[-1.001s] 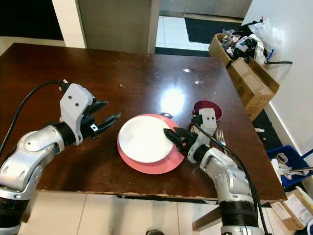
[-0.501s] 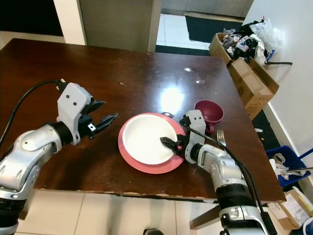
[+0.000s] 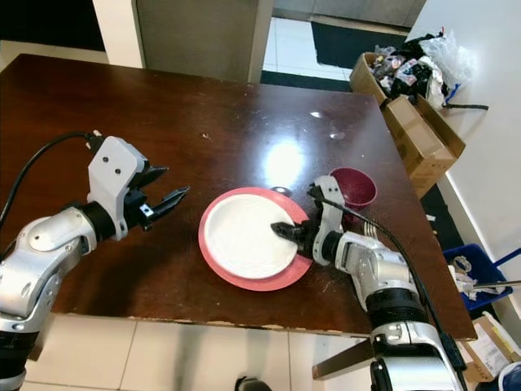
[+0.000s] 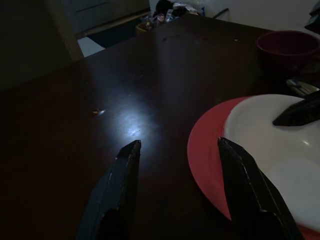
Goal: Setting the table
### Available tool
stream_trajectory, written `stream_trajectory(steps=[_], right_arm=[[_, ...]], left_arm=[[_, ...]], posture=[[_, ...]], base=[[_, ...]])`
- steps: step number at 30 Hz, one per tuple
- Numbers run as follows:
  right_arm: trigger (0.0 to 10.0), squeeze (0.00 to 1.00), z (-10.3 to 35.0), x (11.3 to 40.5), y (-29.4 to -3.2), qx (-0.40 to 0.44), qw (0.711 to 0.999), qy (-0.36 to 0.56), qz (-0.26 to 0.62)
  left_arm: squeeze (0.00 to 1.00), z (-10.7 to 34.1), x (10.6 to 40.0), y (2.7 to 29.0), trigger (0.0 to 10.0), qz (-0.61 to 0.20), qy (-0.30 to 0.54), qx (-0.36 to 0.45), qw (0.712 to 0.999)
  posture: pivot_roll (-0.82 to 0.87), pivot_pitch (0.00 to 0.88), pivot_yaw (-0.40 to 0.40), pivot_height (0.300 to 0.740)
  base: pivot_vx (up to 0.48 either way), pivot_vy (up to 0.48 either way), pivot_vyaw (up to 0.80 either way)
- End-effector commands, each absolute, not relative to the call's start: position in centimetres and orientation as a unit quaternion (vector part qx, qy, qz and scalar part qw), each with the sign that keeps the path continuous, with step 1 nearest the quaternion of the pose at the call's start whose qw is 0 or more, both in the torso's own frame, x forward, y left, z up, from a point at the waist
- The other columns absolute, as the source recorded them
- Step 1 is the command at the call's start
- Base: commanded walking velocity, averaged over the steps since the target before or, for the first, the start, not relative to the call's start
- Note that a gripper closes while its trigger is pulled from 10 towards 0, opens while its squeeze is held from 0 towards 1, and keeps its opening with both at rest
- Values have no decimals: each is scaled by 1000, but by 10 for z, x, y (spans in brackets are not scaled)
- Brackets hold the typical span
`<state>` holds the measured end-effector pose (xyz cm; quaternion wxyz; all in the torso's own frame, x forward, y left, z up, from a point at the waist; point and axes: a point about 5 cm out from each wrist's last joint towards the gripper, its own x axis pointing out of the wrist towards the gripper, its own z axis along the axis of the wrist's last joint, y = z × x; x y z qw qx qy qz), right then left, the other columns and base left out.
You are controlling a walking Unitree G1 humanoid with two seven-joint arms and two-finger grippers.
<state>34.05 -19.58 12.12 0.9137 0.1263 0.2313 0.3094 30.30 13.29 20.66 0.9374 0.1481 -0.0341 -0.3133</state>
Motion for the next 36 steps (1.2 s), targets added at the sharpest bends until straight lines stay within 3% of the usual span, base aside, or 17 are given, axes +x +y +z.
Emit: stream_trajectory(steps=[1, 8, 12, 13, 14, 15, 16, 17, 23, 24, 26, 36], right_arm=[[0, 0, 109, 336, -202, 129, 912, 257, 292], [0, 0, 115, 340, -201, 171, 913, 236, 284], [0, 0, 136, 344, -200, 238, 919, 169, 265], [706, 0, 148, 344, -200, 249, 929, 124, 246], [706, 0, 148, 344, -200, 249, 929, 124, 246], [7333, 0, 158, 342, -200, 255, 936, 85, 228], [7333, 0, 158, 342, -200, 255, 936, 85, 228], [10000, 0, 169, 338, -197, 260, 940, 40, 217], [10000, 0, 183, 326, -186, 262, 945, -29, 193], [10000, 0, 180, 312, -169, 243, 954, -63, 165], [10000, 0, 172, 304, -160, 224, 961, -70, 145], [10000, 0, 171, 296, -166, 155, 981, -78, 90]], left_arm=[[0, 205, 301, 131, 10000, -319, -31, 148, 936], [0, 205, 302, 130, 10000, -317, -32, 146, 937], [0, 204, 304, 135, 10000, -289, -32, 141, 946], [0, 205, 304, 141, 10000, -267, -33, 133, 954], [0, 205, 304, 141, 10000, -267, -33, 133, 954], [0, 206, 305, 146, 10000, -249, -34, 121, 960], [0, 206, 305, 146, 10000, -249, -34, 121, 960], [0, 209, 304, 153, 10000, -234, -35, 104, 966], [0, 214, 300, 161, 10000, -219, -39, 83, 971], [0, 218, 295, 166, 10000, -206, -48, 65, 975], [0, 218, 293, 168, 10000, -195, -51, 52, 978], [0, 193, 287, 170, 10000, -138, -16, 61, 988]], posture=[[-50, 66, -26, 740], [-50, 58, -26, 740], [-53, 51, -12, 740], [-54, 49, -6, 740], [-54, 49, -6, 740], [-54, 48, -2, 740], [-54, 48, -2, 740], [-56, 47, 4, 740], [-58, 48, 24, 740], [-60, 48, 37, 740], [-60, 48, 37, 740], [-65, 46, 21, 740]], base=[[0, 0, 0], [0, 0, 0], [0, 0, 0], [0, 0, 0], [0, 0, 0], [0, 0, 0], [0, 0, 0], [0, 0, 0], [0, 0, 0], [0, 0, 0], [0, 0, 0], [0, 0, 0]])
